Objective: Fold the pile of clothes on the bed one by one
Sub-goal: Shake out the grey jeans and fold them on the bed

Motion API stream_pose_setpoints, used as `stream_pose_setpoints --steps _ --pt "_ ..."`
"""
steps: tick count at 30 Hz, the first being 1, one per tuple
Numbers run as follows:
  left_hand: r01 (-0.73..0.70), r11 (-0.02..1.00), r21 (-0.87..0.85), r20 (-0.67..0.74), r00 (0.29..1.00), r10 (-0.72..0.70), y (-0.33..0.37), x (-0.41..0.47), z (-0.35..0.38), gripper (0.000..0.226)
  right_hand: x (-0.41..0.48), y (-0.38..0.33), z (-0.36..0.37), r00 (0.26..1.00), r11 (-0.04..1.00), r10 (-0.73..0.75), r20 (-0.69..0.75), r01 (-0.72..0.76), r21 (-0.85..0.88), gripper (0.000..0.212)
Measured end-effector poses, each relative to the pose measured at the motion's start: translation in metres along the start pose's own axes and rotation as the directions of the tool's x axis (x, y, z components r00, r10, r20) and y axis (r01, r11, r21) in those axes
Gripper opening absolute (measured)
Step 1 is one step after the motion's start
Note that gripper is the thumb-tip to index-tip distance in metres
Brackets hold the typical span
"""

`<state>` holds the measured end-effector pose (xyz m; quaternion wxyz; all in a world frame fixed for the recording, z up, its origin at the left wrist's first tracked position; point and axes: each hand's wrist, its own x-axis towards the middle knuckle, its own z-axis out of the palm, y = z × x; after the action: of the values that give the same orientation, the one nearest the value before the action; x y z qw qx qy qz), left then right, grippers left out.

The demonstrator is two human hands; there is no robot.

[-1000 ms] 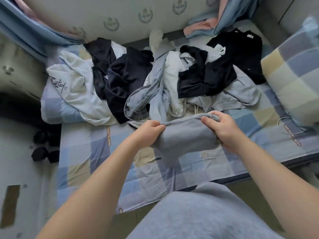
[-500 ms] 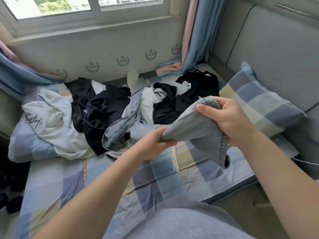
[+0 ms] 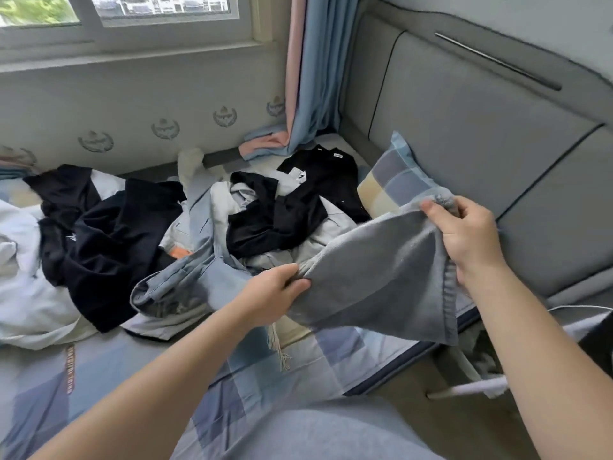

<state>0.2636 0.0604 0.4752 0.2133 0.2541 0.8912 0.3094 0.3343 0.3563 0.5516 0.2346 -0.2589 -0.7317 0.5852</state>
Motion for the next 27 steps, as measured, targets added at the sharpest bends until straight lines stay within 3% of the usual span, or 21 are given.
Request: stream_pose_setpoints --steps 2,4,5,7,8,9,11,13,15,17,18,20,22,25,27 --pt "0.018 0.99 -0.138 -0.021 1.0 -0.021 0.016 0.003 0.006 0.039 0.016 0.019 -0.007 0.999 0.99 -0.018 -0.037 0.012 -0.138 0.028" --pt "0.087 0.925 -0.37 -0.041 0.993 -0.109 0.027 0.004 0.011 0.039 0.019 0.035 -0.003 0.997 0.965 -0.038 0.074 0.056 -0.257 0.053" --pt "0.142 0.823 -0.55 -0.035 0.981 -0.193 0.029 0.005 0.012 0.037 0.017 0.041 0.002 0.985 0.956 -0.054 0.161 0.097 -0.275 0.059" --pt "0.214 0.492 -0.844 0.043 0.941 -0.337 0.032 0.005 0.012 0.032 0.004 0.05 0.016 0.923 0.964 -0.051 0.382 0.145 -0.222 0.063" --pt "0.218 0.387 -0.896 0.064 0.925 -0.375 0.031 0.003 0.011 0.031 -0.005 0.054 0.025 0.868 0.967 -0.027 0.496 0.148 -0.206 0.067" --pt "0.217 0.358 -0.908 0.067 0.919 -0.388 0.03 0.001 0.01 0.03 -0.014 0.058 0.035 0.799 0.965 0.006 0.601 0.153 -0.213 0.073" --pt "0.22 0.354 -0.909 0.082 0.928 -0.364 0.03 -0.004 0.009 0.026 -0.031 0.066 0.059 0.636 0.956 0.084 0.767 0.165 -0.242 0.084" --pt "0.215 0.334 -0.918 0.101 0.939 -0.328 0.029 -0.012 0.007 0.024 -0.043 0.074 0.085 0.516 0.957 0.119 0.848 0.167 -0.236 0.082" --pt "0.18 0.325 -0.928 0.074 0.947 -0.314 0.024 -0.02 0.0 0.025 -0.049 0.078 0.109 0.46 0.976 0.102 0.882 0.127 -0.179 0.058" --pt "0.134 0.334 -0.933 0.014 0.942 -0.336 0.015 -0.028 -0.011 0.042 -0.05 0.077 0.125 0.431 0.989 0.083 0.898 0.075 -0.127 0.024" --pt "0.121 0.345 -0.931 -0.009 0.935 -0.354 0.011 -0.033 -0.016 0.051 -0.051 0.077 0.13 0.423 0.993 0.072 0.903 0.051 -0.102 0.016" --pt "0.101 0.367 -0.925 -0.05 0.923 -0.381 0.001 -0.041 -0.023 0.052 -0.051 0.072 0.135 0.435 0.995 0.028 0.9 0.072 -0.066 0.017" --pt "0.079 0.416 -0.906 -0.1 0.915 -0.392 -0.009 -0.047 -0.027 0.04 -0.046 0.063 0.135 0.492 0.99 -0.057 0.869 0.139 -0.014 0.026" --pt "0.125 0.657 -0.744 -0.227 0.877 -0.424 -0.024 -0.05 -0.028 0.034 -0.034 0.045 0.129 0.602 0.981 -0.172 0.78 0.18 0.077 0.028" --pt "0.204 0.783 -0.588 -0.224 0.889 -0.399 -0.033 -0.049 -0.02 0.034 -0.023 0.035 0.122 0.659 0.976 -0.203 0.724 0.193 0.098 0.03"
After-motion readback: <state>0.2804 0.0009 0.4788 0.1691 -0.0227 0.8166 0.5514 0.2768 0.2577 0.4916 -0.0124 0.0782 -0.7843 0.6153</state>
